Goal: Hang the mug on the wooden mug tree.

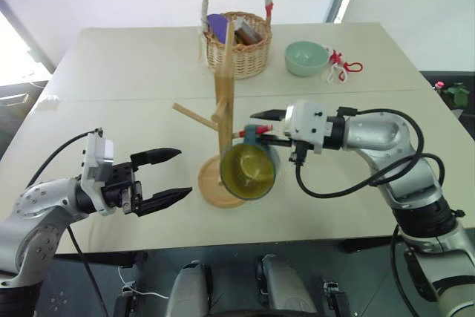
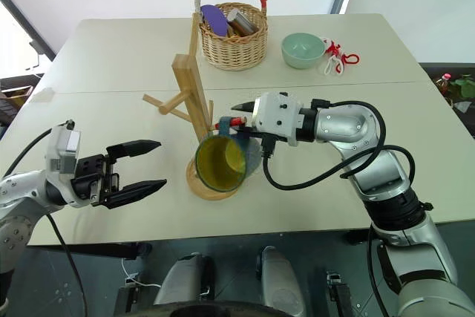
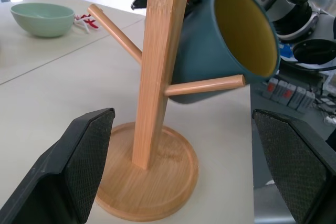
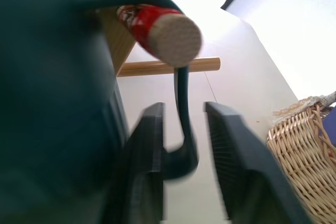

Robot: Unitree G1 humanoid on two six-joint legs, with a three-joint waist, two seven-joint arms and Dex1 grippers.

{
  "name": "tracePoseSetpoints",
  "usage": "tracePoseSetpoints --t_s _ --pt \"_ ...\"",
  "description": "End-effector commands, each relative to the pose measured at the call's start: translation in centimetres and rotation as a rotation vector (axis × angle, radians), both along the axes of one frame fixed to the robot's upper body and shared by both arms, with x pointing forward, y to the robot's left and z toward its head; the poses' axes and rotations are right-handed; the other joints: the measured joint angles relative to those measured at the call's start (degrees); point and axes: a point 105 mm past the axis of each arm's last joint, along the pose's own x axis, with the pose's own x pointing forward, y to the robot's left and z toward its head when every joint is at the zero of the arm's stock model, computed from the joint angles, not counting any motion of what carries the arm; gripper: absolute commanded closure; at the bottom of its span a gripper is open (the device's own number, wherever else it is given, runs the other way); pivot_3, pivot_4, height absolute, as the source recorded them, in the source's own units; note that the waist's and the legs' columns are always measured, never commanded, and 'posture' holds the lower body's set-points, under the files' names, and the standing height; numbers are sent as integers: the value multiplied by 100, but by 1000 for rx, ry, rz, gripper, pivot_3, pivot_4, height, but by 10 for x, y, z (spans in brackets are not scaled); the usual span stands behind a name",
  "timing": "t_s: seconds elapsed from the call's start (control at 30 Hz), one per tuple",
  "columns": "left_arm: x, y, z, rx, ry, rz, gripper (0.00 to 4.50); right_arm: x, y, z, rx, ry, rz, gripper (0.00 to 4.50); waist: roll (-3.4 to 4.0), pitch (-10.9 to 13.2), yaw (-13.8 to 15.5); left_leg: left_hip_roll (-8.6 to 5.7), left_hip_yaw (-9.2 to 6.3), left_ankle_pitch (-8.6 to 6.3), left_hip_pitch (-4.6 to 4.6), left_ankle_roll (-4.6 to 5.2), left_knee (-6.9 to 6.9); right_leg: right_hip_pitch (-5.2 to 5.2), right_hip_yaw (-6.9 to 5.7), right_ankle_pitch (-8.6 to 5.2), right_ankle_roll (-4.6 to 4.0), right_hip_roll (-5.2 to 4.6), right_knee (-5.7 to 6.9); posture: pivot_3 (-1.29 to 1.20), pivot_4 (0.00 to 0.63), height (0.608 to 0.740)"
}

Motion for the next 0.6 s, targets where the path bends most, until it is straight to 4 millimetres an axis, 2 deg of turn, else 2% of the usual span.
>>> tracePoseSetpoints --t_s 0.03,0.3,0.37,0.43,0.5,0.6 --pt "-2 -2 3 -1 -23 -18 0 -5 2 22 11 -94 20 2501 0 0 -3 0 0 0 0 0 0 0 0 0 0 0 0 0 150 740" --pt "4 8 -3 -20 -22 45 0 -15 -19 45 45 -105 -7 2501 0 0 11 -1 1 0 -1 0 0 0 -1 0 0 -1 -1 0 150 740" --pt "14 20 -8 -61 -9 148 0 -16 -44 48 118 -27 -72 2501 -1 -1 24 -1 0 0 -1 0 2 2 -1 0 0 -2 -2 0 150 740" --pt "18 27 -11 -88 4 211 0 -17 -57 47 161 27 -109 2501 -6 -1 26 -2 0 0 -1 0 2 8 -3 0 0 -6 -3 0 150 740" --pt "31 43 -21 -87 4 366 0 -13 -76 39 300 114 -173 2501 -8 -2 17 -3 -1 0 -1 0 1 8 -2 0 0 -7 -5 0 150 740" --pt "43 65 -40 -57 3 566 0 -2 -108 5 482 216 -335 2501 -26 -14 12 -2 -2 0 4 0 4 14 -3 1 1 -3 -2 0 150 740"
